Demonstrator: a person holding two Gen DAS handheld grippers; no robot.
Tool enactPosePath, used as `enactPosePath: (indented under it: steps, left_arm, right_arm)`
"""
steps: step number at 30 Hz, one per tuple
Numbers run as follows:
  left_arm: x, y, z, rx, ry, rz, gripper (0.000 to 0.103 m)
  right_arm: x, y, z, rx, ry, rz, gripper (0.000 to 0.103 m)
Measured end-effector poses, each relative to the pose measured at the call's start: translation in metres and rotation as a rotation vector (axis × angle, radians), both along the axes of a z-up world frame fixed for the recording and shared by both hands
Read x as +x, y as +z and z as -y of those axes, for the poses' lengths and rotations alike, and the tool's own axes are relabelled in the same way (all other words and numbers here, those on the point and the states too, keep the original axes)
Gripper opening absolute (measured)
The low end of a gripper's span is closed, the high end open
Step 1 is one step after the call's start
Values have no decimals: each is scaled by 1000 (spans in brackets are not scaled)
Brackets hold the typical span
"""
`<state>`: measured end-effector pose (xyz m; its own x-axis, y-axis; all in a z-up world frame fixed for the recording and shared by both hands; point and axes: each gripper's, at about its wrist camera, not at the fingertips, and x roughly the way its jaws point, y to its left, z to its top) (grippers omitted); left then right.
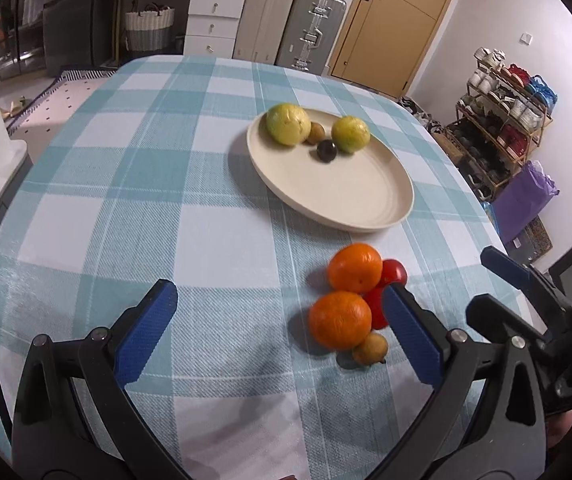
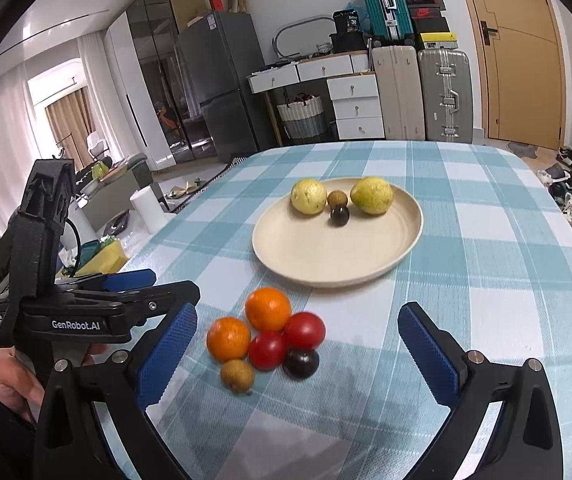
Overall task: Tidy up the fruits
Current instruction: 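Lift both tools away from the plate toward the remaining fruit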
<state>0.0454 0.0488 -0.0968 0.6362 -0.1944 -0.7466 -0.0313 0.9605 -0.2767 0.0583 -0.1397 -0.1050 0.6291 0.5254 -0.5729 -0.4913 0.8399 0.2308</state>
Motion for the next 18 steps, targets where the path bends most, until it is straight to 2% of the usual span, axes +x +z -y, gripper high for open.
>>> enactPosePath:
  steps: [15, 18]
  left_arm:
    - [5, -23, 10, -60, -74, -28, 101]
    - [9, -26, 11, -76, -82, -30, 99]
  right_arm:
    - [-8, -24, 3, -9, -21, -68, 103]
    - [-6, -27, 5, -9, -29, -83, 103]
